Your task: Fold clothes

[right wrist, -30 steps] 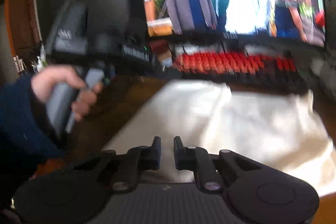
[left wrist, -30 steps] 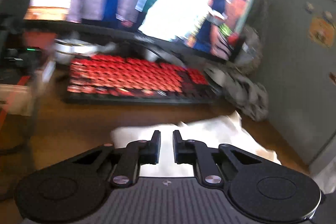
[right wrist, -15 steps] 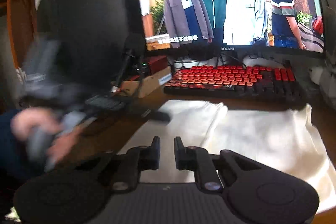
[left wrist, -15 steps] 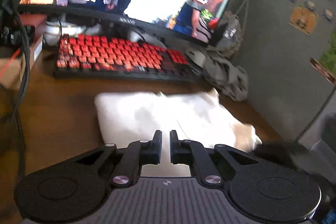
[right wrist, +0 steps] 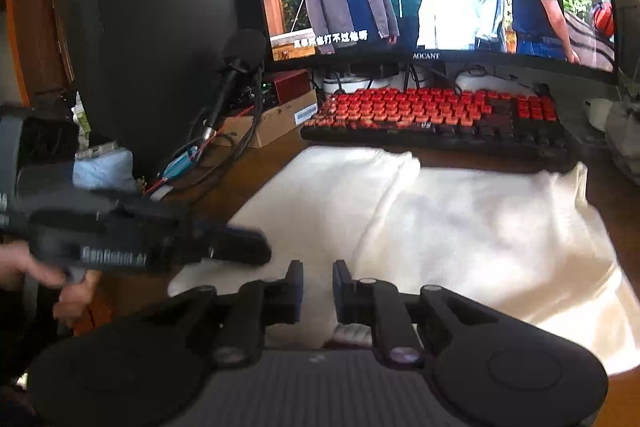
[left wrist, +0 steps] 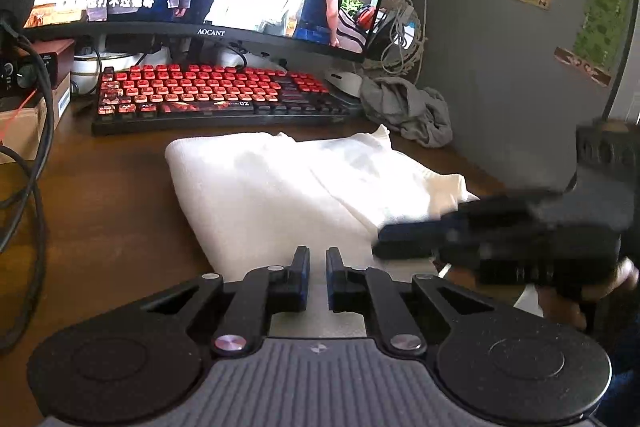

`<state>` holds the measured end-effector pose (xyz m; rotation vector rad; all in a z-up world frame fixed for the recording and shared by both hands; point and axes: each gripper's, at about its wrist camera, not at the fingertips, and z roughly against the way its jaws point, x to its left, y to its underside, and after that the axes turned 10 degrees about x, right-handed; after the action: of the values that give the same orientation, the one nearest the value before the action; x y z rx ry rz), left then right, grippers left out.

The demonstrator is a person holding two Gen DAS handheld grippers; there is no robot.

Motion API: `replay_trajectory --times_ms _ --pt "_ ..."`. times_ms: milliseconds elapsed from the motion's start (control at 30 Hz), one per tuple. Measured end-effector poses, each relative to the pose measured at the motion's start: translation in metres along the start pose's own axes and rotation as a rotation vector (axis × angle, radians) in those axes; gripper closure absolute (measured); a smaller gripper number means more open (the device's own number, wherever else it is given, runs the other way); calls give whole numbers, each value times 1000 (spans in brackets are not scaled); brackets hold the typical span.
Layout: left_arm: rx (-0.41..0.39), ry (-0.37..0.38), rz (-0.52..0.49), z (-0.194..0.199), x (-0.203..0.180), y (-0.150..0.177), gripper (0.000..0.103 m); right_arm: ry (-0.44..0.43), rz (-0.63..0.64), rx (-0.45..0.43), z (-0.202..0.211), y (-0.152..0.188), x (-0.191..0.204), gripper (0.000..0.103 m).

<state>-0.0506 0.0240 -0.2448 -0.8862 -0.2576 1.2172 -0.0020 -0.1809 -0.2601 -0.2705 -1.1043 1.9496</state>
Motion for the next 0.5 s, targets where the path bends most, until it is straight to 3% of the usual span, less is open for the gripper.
replay_trajectory --times_ms 33,133,333,433,500 --pt "-2 1 -2 0 -2 1 91 -2 -1 -11 -1 -8 0 78" --pt "-10 3 -9 2 -6 5 83 -12 -4 -11 -14 -32 -2 77" --pt "-14 13 11 1 -6 7 82 -64 1 46 -59 -68 -7 77" --pt "-12 27 12 1 -4 7 82 50 70 69 -80 -75 -9 77" --pt "-10 35 19 0 -2 7 82 49 59 62 -86 -78 -20 73"
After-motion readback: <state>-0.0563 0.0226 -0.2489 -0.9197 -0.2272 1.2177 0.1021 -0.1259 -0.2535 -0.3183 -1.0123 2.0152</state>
